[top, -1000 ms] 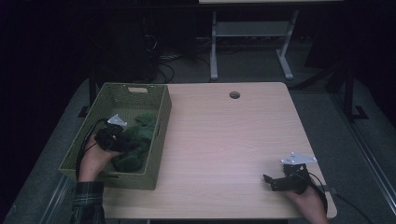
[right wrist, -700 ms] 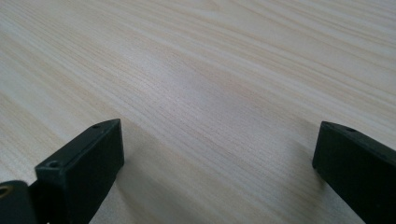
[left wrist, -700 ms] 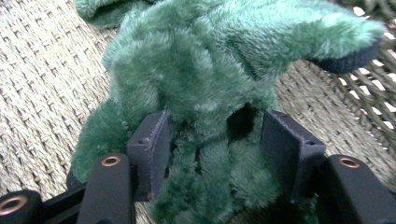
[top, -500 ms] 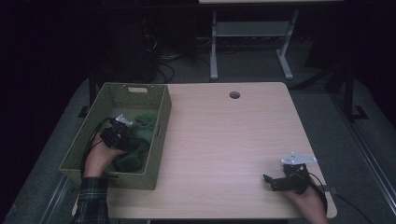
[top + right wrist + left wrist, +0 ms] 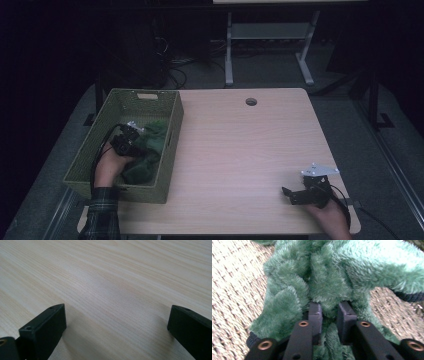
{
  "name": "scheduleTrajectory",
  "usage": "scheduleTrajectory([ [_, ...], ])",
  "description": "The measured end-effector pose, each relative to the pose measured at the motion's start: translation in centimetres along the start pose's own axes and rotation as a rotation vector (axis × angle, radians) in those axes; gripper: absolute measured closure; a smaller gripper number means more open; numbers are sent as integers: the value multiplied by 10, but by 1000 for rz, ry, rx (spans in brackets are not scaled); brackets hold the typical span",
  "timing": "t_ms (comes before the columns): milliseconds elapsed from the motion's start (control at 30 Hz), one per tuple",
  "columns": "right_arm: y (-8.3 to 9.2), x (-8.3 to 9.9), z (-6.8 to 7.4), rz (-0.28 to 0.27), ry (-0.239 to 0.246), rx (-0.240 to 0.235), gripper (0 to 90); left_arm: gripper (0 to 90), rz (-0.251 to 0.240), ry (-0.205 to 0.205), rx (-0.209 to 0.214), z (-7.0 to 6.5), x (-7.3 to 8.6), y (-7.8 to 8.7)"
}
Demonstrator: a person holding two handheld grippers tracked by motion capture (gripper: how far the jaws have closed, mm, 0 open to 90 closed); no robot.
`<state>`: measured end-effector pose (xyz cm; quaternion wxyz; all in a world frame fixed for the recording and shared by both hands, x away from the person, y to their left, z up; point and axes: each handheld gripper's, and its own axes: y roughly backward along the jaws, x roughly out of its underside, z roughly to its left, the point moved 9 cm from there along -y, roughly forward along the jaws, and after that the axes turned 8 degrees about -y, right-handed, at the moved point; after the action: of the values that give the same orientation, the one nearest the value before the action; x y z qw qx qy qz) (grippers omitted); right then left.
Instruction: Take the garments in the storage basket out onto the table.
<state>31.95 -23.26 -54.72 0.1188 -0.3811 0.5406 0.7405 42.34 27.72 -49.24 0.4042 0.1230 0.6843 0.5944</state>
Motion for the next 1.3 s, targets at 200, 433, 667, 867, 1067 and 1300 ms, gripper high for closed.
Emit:
scheduleTrajectory([
  [200, 0, 0, 0, 0, 0, 0, 17, 814, -64, 35, 23, -1, -3, 10],
  [433, 0, 0, 0, 0, 0, 0, 17, 817, -171, 55, 47, -1, -8, 29],
  [667, 0, 0, 0, 0, 0, 0, 17, 819, -310, 60, 77, -3, -14, 52],
  [867, 0, 0, 0, 0, 0, 0, 17, 819, -380, 59, 77, -3, -16, 66],
  [1067, 0, 0, 0, 0, 0, 0, 17, 823, -460, 61, 82, -4, -22, 83],
  [1300, 0, 0, 0, 0, 0, 0, 17, 825, -525, 36, 80, -6, -31, 107],
])
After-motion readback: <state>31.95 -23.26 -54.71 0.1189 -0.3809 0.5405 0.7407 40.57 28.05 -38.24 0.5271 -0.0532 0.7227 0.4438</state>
